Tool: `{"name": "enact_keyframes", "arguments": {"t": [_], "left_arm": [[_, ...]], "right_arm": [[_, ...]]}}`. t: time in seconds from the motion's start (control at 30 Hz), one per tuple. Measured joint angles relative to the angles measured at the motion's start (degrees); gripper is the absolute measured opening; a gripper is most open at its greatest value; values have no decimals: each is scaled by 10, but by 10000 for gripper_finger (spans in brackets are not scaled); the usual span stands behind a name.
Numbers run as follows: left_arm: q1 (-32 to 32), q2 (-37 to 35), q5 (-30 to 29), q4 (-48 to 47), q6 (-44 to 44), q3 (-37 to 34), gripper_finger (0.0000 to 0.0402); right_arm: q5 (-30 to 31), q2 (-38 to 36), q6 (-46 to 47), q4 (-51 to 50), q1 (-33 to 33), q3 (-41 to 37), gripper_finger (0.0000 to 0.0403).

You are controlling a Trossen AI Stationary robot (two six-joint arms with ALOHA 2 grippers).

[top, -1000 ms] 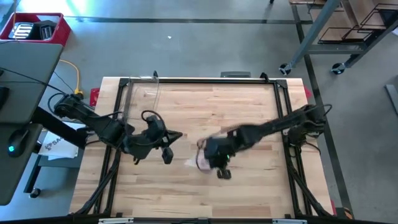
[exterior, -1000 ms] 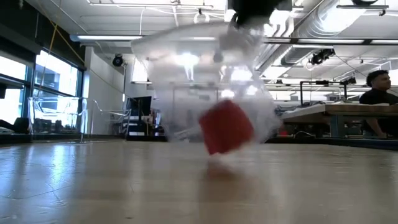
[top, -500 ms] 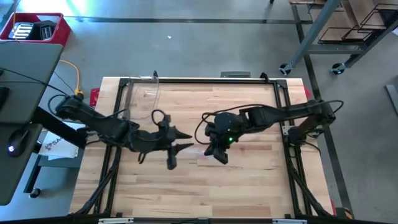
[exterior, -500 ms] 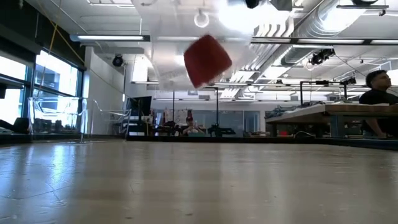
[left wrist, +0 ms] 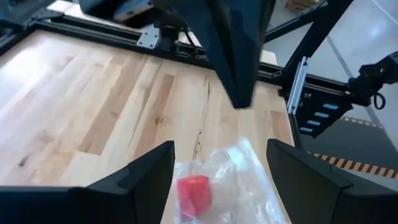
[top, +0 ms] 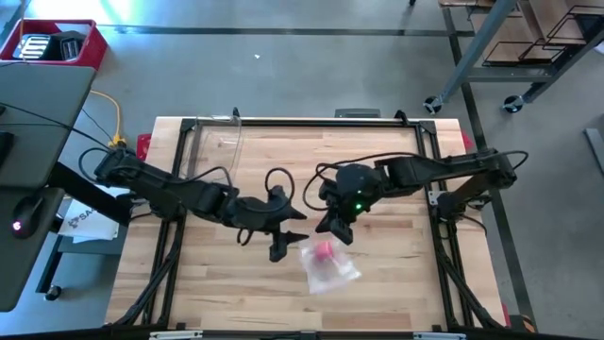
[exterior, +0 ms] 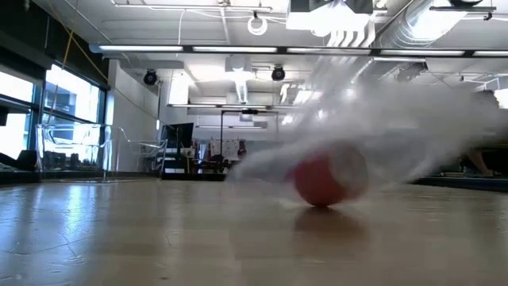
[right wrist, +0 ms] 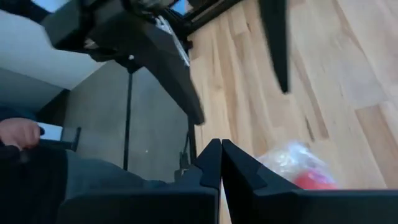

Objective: Roll bandage
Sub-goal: Close the transparent zip bag

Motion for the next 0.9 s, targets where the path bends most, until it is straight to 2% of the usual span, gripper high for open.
{"name": "enact_keyframes", "arguments": {"t": [0.13,0.27,0.43,0.57,0.7,0.8,0.9], "left_arm": [[-4,9,1,-1,-18,0,250],[-9,15,1,-5,-49,0,250],[-21,23,1,-8,-88,0,250],[-35,29,13,-14,-120,0,250],[-50,33,23,-37,-159,0,250],[-58,36,23,-48,-177,0,250],[-64,40,23,-58,-194,0,250]], "right_arm": [[22,-6,-21,-92,25,0,0],[49,-6,-68,-174,79,-4,1],[23,-7,-195,-177,162,-61,42],[3,-7,-251,-72,210,-153,112],[1,-5,-284,95,236,-263,187],[57,7,-310,183,246,-326,225],[101,33,-341,244,248,-369,233]]}}
